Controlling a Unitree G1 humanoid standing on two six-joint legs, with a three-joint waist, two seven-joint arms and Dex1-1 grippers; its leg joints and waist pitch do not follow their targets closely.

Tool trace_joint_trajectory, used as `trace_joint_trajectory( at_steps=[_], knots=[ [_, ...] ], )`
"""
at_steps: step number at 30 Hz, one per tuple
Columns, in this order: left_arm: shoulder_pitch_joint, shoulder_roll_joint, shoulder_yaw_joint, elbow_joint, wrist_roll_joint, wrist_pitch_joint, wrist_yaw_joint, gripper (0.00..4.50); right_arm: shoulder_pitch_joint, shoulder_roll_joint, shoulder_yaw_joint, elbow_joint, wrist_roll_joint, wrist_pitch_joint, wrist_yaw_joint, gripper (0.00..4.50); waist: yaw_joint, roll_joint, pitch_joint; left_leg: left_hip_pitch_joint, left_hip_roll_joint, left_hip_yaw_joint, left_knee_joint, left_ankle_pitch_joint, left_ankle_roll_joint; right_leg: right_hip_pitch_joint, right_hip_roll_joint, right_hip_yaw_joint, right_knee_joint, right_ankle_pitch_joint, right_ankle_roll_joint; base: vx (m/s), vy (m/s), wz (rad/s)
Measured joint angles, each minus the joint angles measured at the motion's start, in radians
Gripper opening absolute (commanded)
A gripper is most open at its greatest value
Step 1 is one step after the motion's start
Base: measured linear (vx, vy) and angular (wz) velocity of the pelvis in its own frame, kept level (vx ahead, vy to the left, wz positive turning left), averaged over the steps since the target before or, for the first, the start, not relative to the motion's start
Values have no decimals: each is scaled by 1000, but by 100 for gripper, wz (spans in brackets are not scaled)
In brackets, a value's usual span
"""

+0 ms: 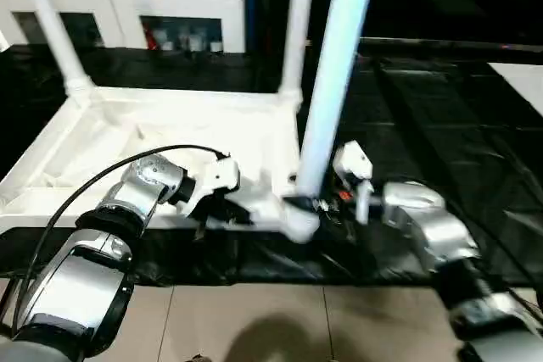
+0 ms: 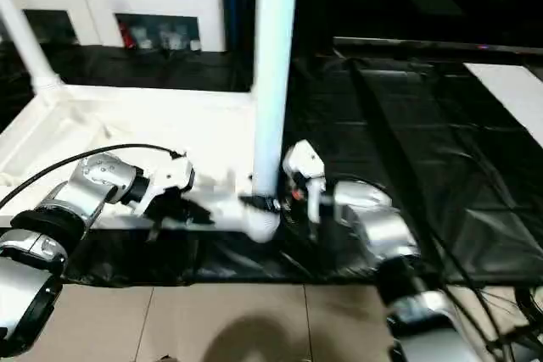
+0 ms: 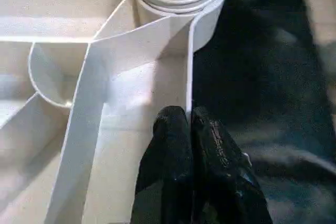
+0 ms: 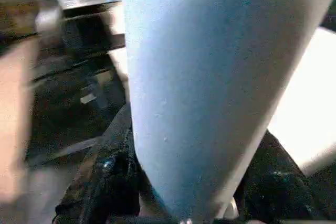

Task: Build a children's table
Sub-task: Insert table leg to table base

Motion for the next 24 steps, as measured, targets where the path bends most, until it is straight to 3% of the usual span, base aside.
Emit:
trace_joint_trajectory(
  at_steps=[2,4,5,6,7,8,9,11,12,24],
  knots=[
    [-8,-27,9,1,6,43,78,0,-29,25,-22,54,-8,-7,-108,188,-13,7,4,0,1,-7,0,0,0,7,-13,-30,-16,0,0,0,0,0],
    [-13,-47,17,1,6,84,125,0,-50,41,-38,89,-13,-9,-183,188,-27,18,11,1,4,-22,-2,0,0,21,-14,-55,-39,0,0,-62,47,-14],
    [-26,-70,22,1,7,130,185,0,-80,64,-53,130,-27,-8,-268,188,-31,29,19,-4,13,-24,-3,0,0,30,-14,-66,-28,-12,-8,-84,41,-12],
    [-31,-90,26,1,7,163,218,0,-86,70,-61,146,-29,-8,-308,188,-25,29,22,-4,12,-13,-3,0,0,28,-14,-52,31,-44,-37,-64,-15,6],
    [-35,-101,27,-1,7,178,239,0,-92,72,-71,155,-29,-8,-331,188,-16,5,18,7,10,11,-2,0,0,31,-18,-19,76,-63,-24,0,0,0],
    [-37,-106,37,-6,6,194,259,0,-107,77,-73,169,-30,-9,-353,188,-9,-5,16,10,3,14,-4,-2,-2,21,-19,-3,83,-77,11,34,-72,2],
    [-38,-120,41,-23,7,234,301,0,-138,94,-77,209,-33,-9,-409,188,1,-2,13,8,-6,5,-7,-11,-10,14,-20,-4,81,-77,11,67,-74,-27],
    [-43,-143,41,-39,7,275,345,0,-166,104,-88,245,-40,-10,-471,188,21,9,8,-9,-5,-14,-7,-6,-14,11,-14,-17,76,-74,6,60,-64,-29],
    [-43,-149,41,-47,7,286,352,0,-172,107,-96,255,-39,-12,-483,188,21,9,7,-10,0,-15,-8,0,-17,12,-8,-17,71,-68,-2,0,0,0],
    [-28,-141,40,-98,18,306,374,0,-262,154,-118,372,-64,-26,-529,188,-4,10,8,-8,0,-14,-8,8,-19,11,-7,-12,59,-61,-11,0,0,0]
  ],
)
